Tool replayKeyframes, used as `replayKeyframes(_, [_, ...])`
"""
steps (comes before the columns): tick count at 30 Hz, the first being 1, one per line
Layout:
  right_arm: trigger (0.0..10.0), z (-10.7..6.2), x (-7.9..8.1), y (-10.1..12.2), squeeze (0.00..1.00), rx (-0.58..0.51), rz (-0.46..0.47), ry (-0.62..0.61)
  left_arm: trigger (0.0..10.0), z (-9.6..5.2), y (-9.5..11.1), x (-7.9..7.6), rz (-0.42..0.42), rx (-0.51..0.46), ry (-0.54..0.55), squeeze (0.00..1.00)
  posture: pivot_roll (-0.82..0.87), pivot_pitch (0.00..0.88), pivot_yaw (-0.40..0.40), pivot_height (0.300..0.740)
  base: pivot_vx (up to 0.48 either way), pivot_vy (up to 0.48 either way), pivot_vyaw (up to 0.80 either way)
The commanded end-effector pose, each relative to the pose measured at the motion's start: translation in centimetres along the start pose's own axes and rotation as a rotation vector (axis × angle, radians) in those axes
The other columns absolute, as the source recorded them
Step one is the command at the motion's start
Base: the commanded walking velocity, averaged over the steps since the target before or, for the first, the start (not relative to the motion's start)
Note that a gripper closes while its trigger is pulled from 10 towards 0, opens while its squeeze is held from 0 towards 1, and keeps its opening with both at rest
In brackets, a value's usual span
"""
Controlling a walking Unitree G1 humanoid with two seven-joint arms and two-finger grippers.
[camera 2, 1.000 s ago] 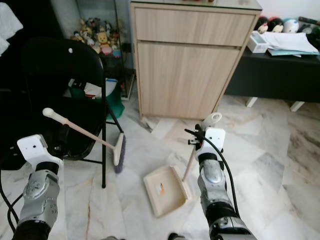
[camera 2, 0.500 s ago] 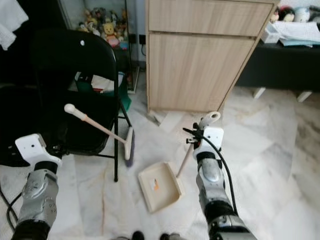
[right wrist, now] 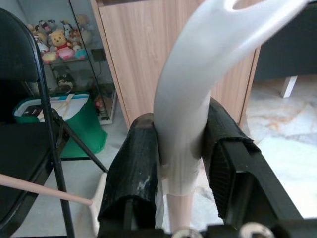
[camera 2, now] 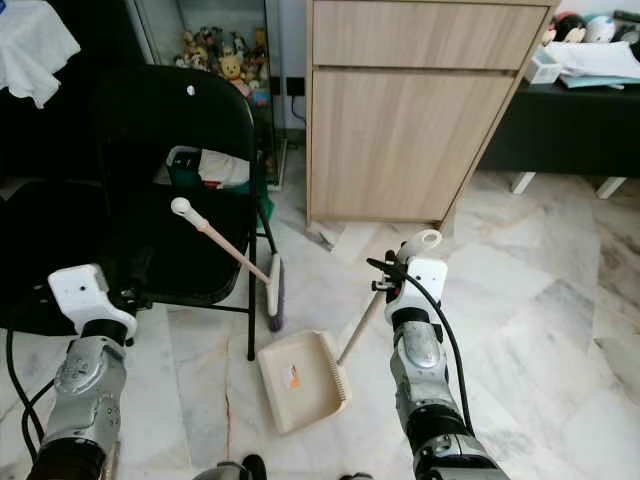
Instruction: Sweep floor
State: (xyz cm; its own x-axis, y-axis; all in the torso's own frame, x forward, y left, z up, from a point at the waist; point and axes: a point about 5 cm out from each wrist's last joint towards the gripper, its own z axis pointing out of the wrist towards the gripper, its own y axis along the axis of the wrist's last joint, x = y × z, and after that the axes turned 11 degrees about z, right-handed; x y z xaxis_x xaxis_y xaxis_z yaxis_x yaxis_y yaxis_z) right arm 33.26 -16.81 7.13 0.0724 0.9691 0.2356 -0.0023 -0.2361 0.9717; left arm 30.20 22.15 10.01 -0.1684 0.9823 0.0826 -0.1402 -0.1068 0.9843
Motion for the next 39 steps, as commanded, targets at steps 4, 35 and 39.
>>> replayKeyframes(4, [10.0, 0.1, -0.2, 0.5, 0.0, -0.029, -0.017, 0.003, 10.0, -0.1, -0.2, -0.3, 0.003, 0.012, -0.003, 1.0, -0.04, 0.132, -0.029, 0.74, 0.0, 0.0, 0.0])
replayKeyframes(35, [10.0, -0.2, -1.1, -0.1, 0.0, 0.005, 0.01, -0.051, 10.0, -0.9, -1.1, -1.4, 0.037, 0.043, -0.086, 0.0, -0.04, 0.151, -0.022, 0.74, 0.0, 0.0, 0.0])
replayKeyframes(39, [10.0, -0.3, -1.3, -0.3, 0.0, 0.012, 0.031, -0.064, 10.0, -0.9, -1.1, -1.2, 0.037, 0.044, -0.084, 0.0, -0.04, 0.16, -0.021, 0.74, 0.0, 0.0, -0.62])
